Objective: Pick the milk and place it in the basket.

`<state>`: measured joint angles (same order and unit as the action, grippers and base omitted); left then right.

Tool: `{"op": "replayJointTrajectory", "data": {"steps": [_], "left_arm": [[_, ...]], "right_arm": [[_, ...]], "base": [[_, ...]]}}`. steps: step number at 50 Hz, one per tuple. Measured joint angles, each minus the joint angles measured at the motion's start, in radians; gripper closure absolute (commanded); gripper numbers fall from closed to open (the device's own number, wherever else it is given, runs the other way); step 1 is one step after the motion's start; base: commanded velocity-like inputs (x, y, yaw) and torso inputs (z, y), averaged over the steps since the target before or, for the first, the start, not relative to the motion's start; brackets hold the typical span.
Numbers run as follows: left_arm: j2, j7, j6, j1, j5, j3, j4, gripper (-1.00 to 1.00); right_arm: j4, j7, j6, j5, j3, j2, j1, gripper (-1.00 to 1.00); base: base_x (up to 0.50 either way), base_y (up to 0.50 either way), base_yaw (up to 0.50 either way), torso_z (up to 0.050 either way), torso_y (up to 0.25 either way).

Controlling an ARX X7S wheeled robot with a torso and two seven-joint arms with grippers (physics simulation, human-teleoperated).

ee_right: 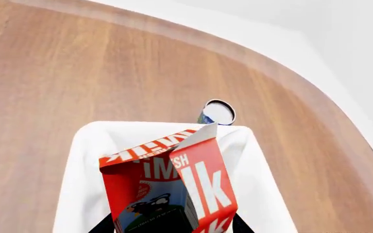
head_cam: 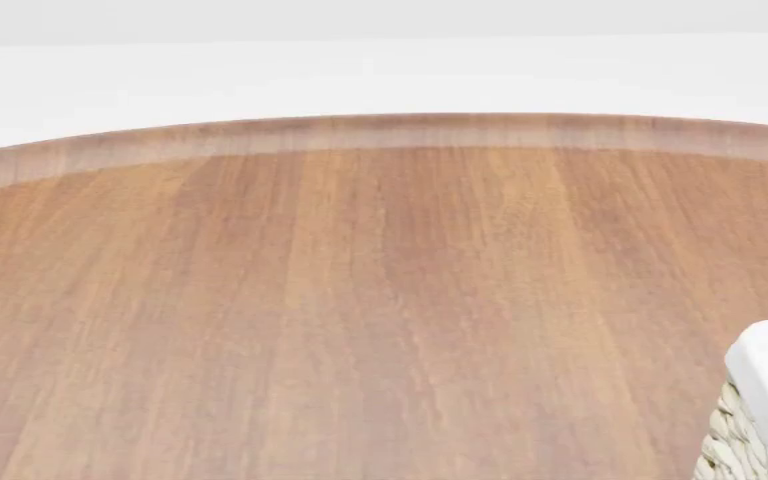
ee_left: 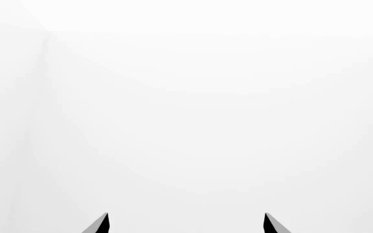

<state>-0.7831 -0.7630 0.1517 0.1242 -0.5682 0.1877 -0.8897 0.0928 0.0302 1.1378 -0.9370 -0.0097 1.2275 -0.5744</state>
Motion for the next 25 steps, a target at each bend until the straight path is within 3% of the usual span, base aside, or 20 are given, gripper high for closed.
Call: {"op": "replayJointTrajectory", "data": {"steps": [25], "left_arm": [[-0.002, -0.002, -0.006, -0.006, 0.001, 0.000, 0.001, -1.00]], "right_arm": [[-0.005, -0.029, -0.027, 0.007, 0.025, -0.019, -0.008, 1.00]], "base": [[0.00, 0.00, 0.00, 0.000, 0.001]]}}
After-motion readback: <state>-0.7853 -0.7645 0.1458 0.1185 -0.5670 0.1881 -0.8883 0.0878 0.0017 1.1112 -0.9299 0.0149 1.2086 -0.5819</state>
